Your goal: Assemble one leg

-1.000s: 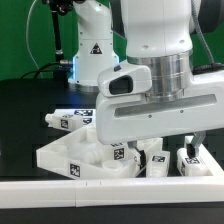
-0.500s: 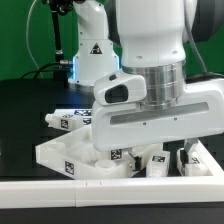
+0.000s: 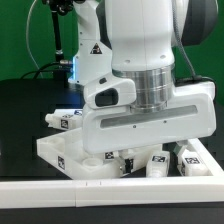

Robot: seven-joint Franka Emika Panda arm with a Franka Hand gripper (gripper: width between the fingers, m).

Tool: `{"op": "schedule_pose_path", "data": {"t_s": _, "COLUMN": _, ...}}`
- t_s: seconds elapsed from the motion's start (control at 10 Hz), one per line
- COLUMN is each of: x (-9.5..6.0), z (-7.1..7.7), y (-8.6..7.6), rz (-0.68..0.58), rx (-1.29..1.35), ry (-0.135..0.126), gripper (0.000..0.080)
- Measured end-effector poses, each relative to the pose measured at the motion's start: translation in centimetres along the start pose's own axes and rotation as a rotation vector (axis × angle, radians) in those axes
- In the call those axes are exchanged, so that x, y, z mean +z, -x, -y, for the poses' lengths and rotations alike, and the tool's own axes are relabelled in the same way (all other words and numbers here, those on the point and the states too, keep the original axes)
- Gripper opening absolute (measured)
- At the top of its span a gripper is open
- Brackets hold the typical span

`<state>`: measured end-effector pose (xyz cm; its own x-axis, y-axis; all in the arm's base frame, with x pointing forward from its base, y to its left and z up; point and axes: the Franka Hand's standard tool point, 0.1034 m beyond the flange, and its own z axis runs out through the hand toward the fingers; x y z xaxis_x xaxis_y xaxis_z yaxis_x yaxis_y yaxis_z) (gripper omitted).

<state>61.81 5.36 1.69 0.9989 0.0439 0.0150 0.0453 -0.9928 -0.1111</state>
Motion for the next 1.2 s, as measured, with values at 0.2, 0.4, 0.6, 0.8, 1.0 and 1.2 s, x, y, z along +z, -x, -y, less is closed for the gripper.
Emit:
{"op": "schedule_pose_path", "data": {"t_s": 0.2, "x": 0.0, "z": 0.0, "y": 0.0, "rz": 0.000, "rx": -0.001, "ry": 0.000, "gripper": 0.0639}}
{"op": "schedule_pose_path", "data": {"t_s": 0.4, "x": 0.0, "z": 0.0, "y": 0.0, "rz": 0.000, "rx": -0.001, "ry": 0.000, "gripper": 0.0299}}
{"op": "schedule_pose_path", "data": {"t_s": 0.6, "x": -0.1, "z": 0.0, "y": -0.1, "rz": -0.001, "rx": -0.001, "ry": 0.000, "gripper": 0.0285}}
{"op": "schedule_pose_path", "data": {"t_s": 0.8, "x": -0.3, "z": 0.3, "y": -0.1, "rz": 0.000, "rx": 0.025, "ry": -0.001, "gripper": 0.0285}}
{"op": "schedule_pose_path", "data": {"t_s": 1.0, "x": -2.6, "z": 1.6, "y": 1.1, "rz": 0.014, "rx": 0.099, "ry": 0.001, "gripper": 0.0285}}
{"op": "schedule_pose_path", "data": {"t_s": 1.2, "x": -5.5, "z": 2.4, "y": 3.8, "rz": 0.052, "rx": 0.143, "ry": 0.006, "gripper": 0.0285}}
